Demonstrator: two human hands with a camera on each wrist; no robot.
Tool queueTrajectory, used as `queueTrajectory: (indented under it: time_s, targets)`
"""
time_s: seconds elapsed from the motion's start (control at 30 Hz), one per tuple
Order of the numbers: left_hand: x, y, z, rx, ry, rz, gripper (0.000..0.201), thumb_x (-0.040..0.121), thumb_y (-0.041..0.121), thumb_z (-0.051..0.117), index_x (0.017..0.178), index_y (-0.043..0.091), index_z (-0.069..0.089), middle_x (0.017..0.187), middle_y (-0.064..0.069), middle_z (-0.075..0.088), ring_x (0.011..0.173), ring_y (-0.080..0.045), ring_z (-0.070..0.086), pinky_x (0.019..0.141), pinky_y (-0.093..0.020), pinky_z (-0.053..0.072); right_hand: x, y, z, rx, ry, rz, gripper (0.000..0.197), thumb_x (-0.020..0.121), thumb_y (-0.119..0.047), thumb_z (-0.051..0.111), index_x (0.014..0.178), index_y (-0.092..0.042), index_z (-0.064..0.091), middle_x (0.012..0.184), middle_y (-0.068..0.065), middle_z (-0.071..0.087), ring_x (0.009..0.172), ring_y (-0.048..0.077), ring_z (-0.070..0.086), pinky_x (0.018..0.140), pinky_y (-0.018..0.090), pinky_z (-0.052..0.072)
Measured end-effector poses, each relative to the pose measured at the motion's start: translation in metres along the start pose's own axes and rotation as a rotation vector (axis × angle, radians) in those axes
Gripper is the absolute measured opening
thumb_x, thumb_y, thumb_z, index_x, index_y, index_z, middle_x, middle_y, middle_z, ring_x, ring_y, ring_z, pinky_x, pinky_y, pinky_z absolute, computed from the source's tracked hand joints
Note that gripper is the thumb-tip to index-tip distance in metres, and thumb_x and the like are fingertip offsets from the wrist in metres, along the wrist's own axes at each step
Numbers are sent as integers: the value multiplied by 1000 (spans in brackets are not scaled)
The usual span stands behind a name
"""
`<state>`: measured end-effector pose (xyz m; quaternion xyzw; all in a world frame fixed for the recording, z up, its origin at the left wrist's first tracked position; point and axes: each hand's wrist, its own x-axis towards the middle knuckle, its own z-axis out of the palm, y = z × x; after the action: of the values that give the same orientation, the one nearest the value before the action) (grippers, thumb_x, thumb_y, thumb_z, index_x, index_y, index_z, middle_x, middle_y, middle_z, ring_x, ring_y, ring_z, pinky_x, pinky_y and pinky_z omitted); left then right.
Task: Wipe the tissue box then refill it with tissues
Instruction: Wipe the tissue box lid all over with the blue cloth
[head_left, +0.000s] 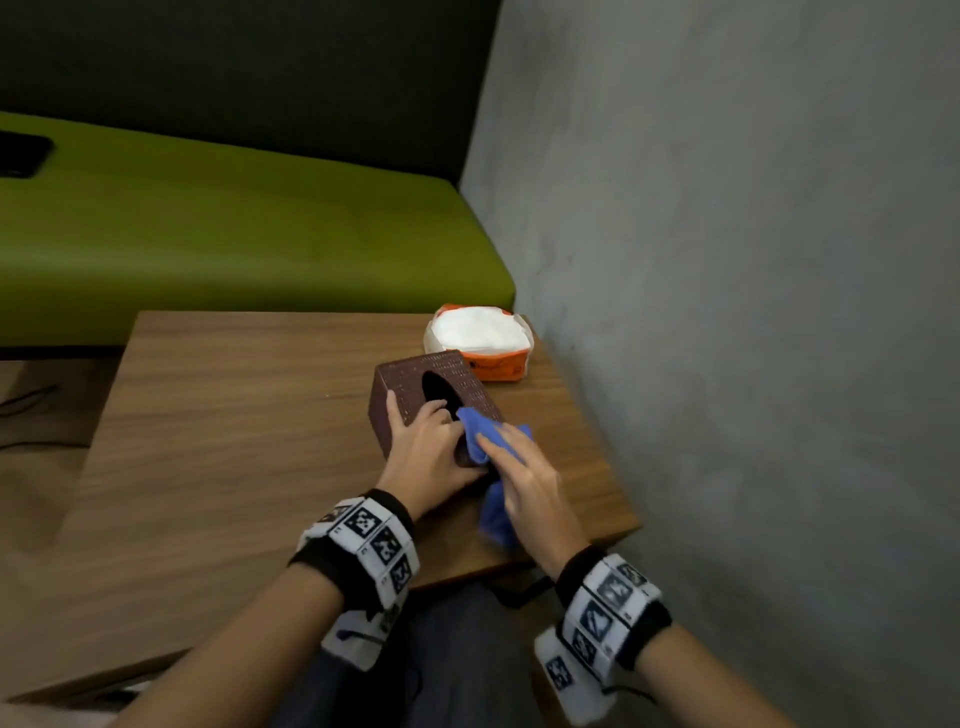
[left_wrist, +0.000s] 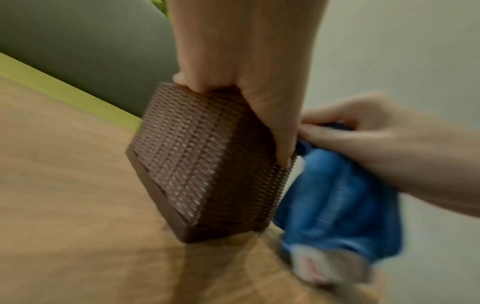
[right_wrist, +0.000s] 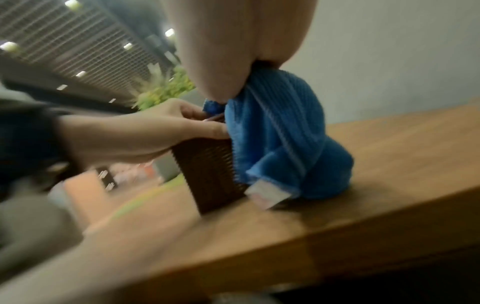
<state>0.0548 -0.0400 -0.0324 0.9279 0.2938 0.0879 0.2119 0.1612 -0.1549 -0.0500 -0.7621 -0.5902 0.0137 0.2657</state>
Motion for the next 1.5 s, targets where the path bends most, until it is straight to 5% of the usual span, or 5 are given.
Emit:
queueTrajectory:
  time_s: [0.6,0.77,1.03,1.3,1.5]
  targets:
    - [9,-14,-13,31,-127,140,54,75,41,67,121,14,59,124,-4,58,128,-17,42,112,-56,-13,45,1,-6,-45,-75,16,47,82,15,46,125,-3,54,135,21,50,126,33,47,111,40,34]
    - [13,-23,-21,45,-189,165,54,76,39,67,124,16,57,130,-5,54,132,-18,39,114,-54,-12,-11,-3,-21,-51,-94,-143,41,83,4,45,122,-5,56,130,20,56,123,27,49,110,22,23]
    - [2,11,-21,178,-181,-146,102,79,48,56,146,6,-7,152,-15,19,144,-38,-2,106,-72,1,2,11,-18,216,171,209,35,89,10,47,119,-5,60,123,14,62,111,18,57,94,2,34]
    - [14,18,6,196,82,-356,77,68,41,71,134,13,44,118,-16,59,133,-36,37,97,-76,25,4,10,-6,189,215,223,35,88,10,48,117,-4,61,122,14,63,112,19,58,95,6,35]
    - [25,-25,-51,-679,-140,-176,62,70,32,77,126,15,56,122,-7,64,116,-22,58,99,-38,47,20,8,-22,108,391,113,35,88,8,49,120,-3,59,126,19,59,116,16,52,102,10,31]
